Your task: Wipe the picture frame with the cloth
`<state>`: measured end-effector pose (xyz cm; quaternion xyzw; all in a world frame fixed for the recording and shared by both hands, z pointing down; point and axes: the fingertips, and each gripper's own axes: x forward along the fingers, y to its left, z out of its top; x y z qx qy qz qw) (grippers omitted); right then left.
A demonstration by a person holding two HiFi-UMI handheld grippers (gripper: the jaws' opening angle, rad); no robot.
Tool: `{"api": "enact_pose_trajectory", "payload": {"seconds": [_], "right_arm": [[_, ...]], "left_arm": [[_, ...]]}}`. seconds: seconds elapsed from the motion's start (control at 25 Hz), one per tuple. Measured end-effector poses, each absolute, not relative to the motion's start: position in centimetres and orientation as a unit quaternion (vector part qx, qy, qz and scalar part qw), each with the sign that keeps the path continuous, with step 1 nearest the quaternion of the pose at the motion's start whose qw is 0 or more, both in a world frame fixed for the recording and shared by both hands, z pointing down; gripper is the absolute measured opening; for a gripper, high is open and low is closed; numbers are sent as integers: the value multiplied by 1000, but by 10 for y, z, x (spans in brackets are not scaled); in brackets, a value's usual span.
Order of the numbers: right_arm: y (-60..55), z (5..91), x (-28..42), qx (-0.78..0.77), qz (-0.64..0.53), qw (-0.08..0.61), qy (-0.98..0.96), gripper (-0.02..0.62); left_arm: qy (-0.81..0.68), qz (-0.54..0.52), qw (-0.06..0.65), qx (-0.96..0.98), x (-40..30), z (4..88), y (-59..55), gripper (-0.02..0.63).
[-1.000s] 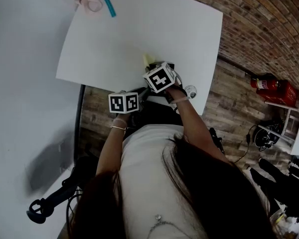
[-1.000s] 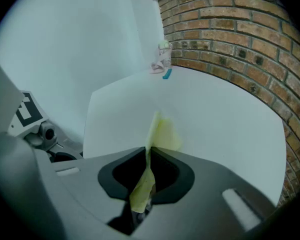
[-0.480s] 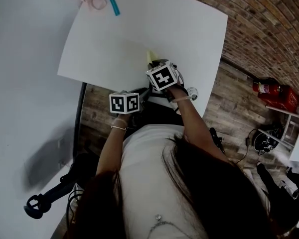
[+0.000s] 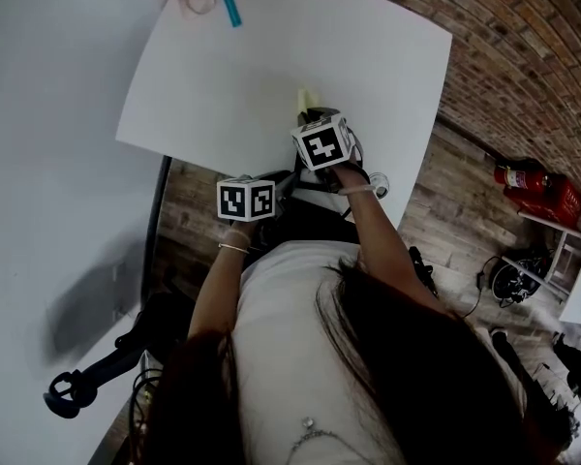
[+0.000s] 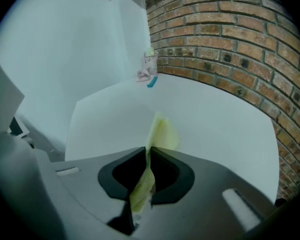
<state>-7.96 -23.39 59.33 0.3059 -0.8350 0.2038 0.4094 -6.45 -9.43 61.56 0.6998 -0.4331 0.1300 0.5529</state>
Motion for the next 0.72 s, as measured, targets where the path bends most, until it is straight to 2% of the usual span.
{"api": "enact_pose_trajectory", "payload": {"seconds": [0.28,0.72], "right_arm": [[-255,582,-68,352,208,370,-834,35],[-253,571,-40,394,227,351,-819,36]], "left_arm": [[-426,125,554,704,-64,613,-94,80],[-435,134,535,712,-67,616,-93,81]]}}
